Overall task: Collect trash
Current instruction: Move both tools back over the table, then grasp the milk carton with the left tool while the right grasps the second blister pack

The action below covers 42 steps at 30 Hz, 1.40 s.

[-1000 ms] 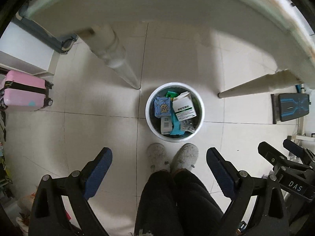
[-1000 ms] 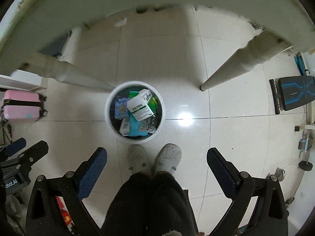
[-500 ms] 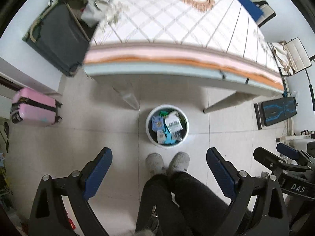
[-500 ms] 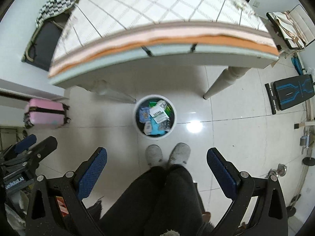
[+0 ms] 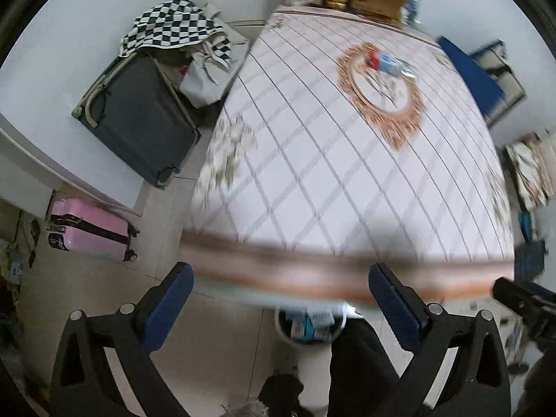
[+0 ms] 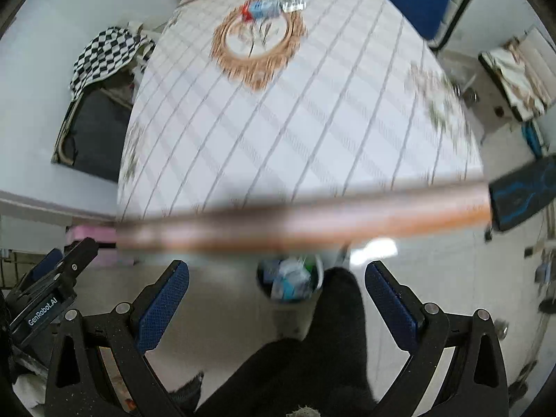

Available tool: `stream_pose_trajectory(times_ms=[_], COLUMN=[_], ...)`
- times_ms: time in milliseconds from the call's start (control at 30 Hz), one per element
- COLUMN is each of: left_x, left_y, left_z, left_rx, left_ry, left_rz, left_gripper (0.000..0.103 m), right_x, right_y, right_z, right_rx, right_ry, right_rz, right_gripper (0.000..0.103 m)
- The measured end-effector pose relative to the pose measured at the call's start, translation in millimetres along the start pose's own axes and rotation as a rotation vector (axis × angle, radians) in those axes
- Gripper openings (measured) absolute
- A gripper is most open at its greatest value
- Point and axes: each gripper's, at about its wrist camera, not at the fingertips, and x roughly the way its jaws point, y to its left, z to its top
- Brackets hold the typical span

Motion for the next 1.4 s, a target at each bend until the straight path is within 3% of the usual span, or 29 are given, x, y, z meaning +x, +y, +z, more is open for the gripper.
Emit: stream_pose_trajectory(times_ms=[167,367,500,567,633,833,933,967,1100,1267,1400], left_x=[43.1,135.0,191.3,205.7,213.6,217.3,214.7,213.6,211.3,225.9,236.1], left_y=[-27.4,-59.1,-72.0,-74.6,-75.8,-80.8,-88.2,-93.2,-123.2,-160.7,-185.3], left_z=[79.3,168.5,207.4,218.0,227.6,259.5,276.7,282.5,311.6,343.7,356.7], left_rx=[-0.107,-0.236,-0.288,-0.304,-0.315,-0.340,-0.348,-0.339,-0.236,-0.161,-0.072], left_ry=[0.042,0.164,0.239,0.265,0.279,0.277,0.262,0.254,0.218,0.268,0.286], left_rz=[0.084,0.182,0.219,0.226,0.233,0.218,0.180,0.157,0.079,-0.099,-0.138], left_gripper=[0.103,0.103,0.103,0.103,0.103,0.103,0.103,0.103,0.103,0.103,0.103], right_x=[32.4,107.1,161.2,188.7,210.0,256.5,255.6,254.3,244.7,231.7,229.2], right_y=[-33.0,-78.4,-85.5,-77.3,-67.0,-31.7,-20.4,-22.8,-61.8,-117.6,-146.6], right_z=[138.3,329.8,424.4,465.1,490.8,524.7,525.0,524.6,521.4,515.4,512.7], right_rx=[-0.022,0.058,0.071,0.042,0.015,-0.080,-0.155,-0.159,-0.116,-0.005,0.069], right_ry=[0.001,0.005,0.027,0.033,0.037,0.070,0.033,0.029,0.046,0.050,0.055], right_rz=[-0.048,-0.059,-0.048,-0.042,-0.048,-0.073,-0.169,-0.153,-0.156,-0.164,-0.150], right_gripper=[0.102,0.102,0.102,0.093,0.092,0.088,0.059,0.059,0.059,0.059,0.059])
